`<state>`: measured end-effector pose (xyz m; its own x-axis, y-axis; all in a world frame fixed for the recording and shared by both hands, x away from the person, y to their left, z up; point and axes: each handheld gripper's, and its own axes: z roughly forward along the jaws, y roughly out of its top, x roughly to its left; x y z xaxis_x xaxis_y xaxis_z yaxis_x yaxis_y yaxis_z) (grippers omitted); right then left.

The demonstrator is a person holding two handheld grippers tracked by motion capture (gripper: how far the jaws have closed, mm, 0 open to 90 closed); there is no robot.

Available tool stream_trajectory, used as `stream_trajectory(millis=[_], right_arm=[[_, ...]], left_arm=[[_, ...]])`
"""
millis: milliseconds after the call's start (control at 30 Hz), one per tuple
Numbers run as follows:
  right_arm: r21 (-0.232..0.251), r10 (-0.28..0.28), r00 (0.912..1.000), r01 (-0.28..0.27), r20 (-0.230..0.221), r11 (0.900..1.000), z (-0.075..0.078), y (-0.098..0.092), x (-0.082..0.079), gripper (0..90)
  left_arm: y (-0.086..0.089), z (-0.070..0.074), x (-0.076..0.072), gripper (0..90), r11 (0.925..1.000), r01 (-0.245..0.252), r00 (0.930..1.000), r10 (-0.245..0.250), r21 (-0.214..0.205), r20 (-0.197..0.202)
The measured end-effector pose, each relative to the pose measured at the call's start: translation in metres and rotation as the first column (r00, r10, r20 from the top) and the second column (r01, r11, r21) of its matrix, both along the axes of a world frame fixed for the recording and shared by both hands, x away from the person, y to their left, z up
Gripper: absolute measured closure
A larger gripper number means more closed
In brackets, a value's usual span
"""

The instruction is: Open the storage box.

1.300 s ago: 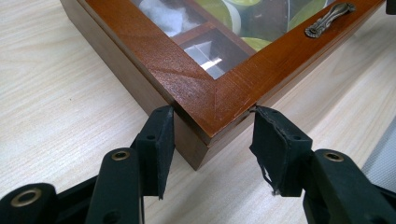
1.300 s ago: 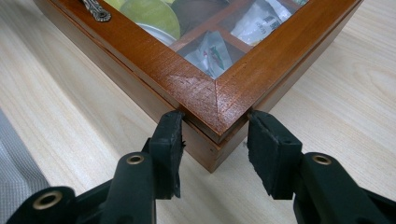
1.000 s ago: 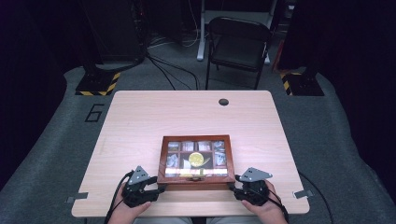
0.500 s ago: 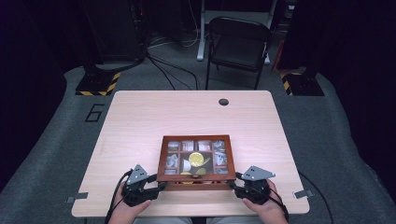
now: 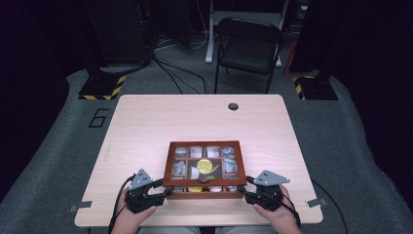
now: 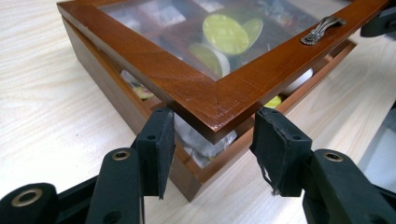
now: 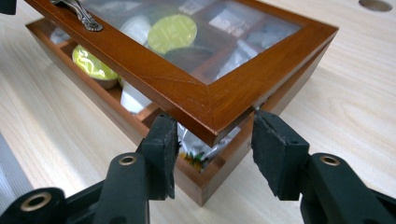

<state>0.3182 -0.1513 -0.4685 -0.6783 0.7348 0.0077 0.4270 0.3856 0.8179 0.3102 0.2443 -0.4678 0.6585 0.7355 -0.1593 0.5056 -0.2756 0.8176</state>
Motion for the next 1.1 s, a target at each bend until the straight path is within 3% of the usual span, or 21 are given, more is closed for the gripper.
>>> stream_trajectory(millis=[233,400,633,1100], right_arm=[[0.058,-0.006,0.9999,0.007,-0.008,0.9983,0.01,-0.003,0.004,49.9],[0.095,-0.001,1.0,0.002,-0.01,0.9955,0.023,-0.006,0.012,49.0],[0.071,-0.009,0.9992,0.006,0.039,0.9975,0.037,-0.002,0.018,49.5],[0.055,0.001,0.9971,-0.005,0.076,0.9985,0.065,0.001,0.033,49.6]], left_arm=[[0.001,0.011,0.005,46.2,0.999,-0.014,0.9999,0.014,-0.042,-0.002],[0.005,0.022,0.009,46.0,0.9978,-0.032,0.9993,0.033,-0.058,0.02],[0.005,0.035,0.015,46.1,0.9983,-0.033,0.9971,0.036,-0.049,0.067],[0.004,0.062,0.032,46.5,0.9992,-0.024,0.9945,0.027,-0.033,0.101]])
